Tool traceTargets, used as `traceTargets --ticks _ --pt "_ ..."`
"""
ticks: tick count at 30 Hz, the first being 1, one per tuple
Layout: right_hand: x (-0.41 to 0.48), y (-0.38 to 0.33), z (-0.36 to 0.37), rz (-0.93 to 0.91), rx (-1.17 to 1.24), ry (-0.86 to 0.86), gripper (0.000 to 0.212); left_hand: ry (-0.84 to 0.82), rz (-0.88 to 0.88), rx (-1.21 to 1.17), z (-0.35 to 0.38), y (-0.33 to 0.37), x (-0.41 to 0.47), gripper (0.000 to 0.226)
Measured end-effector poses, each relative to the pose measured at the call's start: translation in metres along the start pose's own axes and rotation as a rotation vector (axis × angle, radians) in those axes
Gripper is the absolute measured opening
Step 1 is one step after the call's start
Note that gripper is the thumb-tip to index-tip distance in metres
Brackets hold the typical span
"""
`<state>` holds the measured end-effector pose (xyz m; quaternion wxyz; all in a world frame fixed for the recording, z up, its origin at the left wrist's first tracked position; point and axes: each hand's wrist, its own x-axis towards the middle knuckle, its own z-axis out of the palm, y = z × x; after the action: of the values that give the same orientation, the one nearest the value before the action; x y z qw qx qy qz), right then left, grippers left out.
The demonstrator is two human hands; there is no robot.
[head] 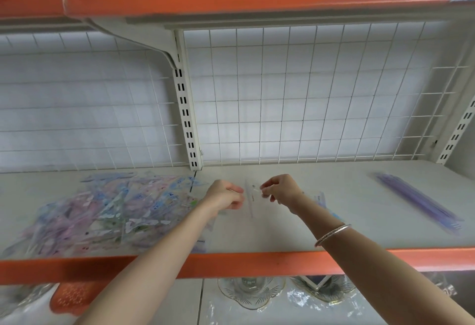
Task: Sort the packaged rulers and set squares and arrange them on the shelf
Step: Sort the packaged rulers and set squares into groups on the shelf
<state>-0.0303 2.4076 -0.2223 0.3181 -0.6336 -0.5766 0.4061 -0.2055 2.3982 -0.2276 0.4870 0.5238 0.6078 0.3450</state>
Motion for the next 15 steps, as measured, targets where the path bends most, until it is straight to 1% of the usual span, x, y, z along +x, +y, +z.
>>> traceTargets --ticks 4,8,11,15 --pt "0.0007 0.0032 0.0055 0.006 -0.098 0.019 0.014 0.037 0.016 0.054 -0.0046 -0.0032 0.0003 0.025" --pt "-0.0002 0.0075 0.0078 -0.016 -0.230 0.066 0.017 0.083 0.046 0.180 -0.0058 -0.0051 -0.0012 0.021" --pt "-0.0011 0.0088 0.0074 -0.042 -0.277 0.068 0.017 0.099 0.063 0.264 -0.0064 -0.0062 -0.0017 0.023" --pt "-0.0024 0.0093 0.0070 -0.071 -0.311 0.066 0.015 0.105 0.074 0.300 -0.0090 -0.0067 -0.0039 0.024"
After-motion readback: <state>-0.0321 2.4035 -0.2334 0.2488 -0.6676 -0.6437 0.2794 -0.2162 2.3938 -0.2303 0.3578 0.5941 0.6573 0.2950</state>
